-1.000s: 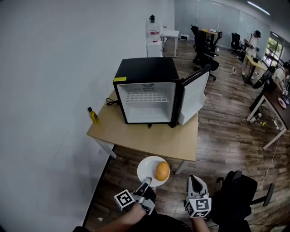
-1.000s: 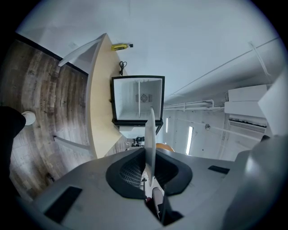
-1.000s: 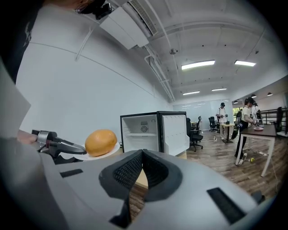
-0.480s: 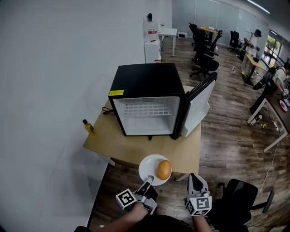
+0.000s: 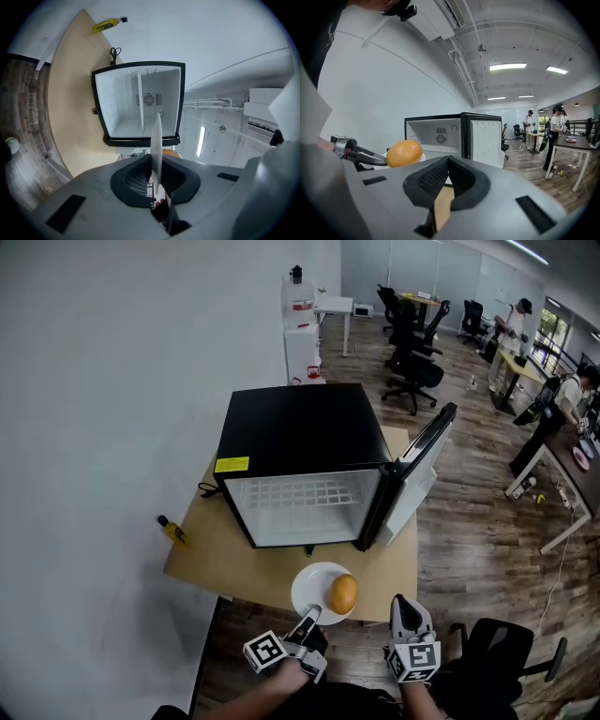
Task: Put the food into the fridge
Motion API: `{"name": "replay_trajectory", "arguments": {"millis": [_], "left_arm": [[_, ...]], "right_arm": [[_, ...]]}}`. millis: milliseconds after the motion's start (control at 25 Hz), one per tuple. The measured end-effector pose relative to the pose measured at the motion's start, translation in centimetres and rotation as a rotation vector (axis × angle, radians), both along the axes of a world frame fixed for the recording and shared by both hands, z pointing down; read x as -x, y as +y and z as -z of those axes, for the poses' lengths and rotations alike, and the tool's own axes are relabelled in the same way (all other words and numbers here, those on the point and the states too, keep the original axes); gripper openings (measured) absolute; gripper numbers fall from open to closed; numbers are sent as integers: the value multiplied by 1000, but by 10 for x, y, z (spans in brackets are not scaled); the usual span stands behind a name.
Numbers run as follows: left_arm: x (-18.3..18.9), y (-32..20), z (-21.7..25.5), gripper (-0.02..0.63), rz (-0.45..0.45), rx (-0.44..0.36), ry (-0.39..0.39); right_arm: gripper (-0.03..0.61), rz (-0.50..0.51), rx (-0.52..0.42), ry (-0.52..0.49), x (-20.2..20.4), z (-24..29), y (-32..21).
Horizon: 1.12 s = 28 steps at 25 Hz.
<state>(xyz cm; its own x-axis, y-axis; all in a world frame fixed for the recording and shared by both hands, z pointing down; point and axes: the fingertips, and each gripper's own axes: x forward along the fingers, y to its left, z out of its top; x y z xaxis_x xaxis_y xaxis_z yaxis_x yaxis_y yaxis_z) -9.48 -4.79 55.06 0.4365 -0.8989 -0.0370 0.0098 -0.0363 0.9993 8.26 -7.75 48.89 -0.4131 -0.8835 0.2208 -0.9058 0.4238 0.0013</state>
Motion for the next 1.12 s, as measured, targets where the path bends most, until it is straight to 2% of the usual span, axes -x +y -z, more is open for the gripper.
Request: {"name": "replay_trajectory", "arguments": {"millis": [160, 320, 560, 920, 1120], "left_arm": [[10, -28, -10, 32, -35, 23, -12], [22, -58, -14, 32, -29, 33, -6], [34, -99, -35, 32, -36, 38, -54], [30, -151, -74, 31, -22, 42, -8], [28, -172, -93, 31, -23, 43, -73]], "right_arm": [[60, -10, -2, -2, 12, 0, -30], [60, -19, -10, -7, 21, 2, -55], [60, -7, 2, -7, 32, -5, -80], [60, 37, 15, -8, 32, -34, -118], [60, 45, 35, 4, 29, -44, -138]]}}
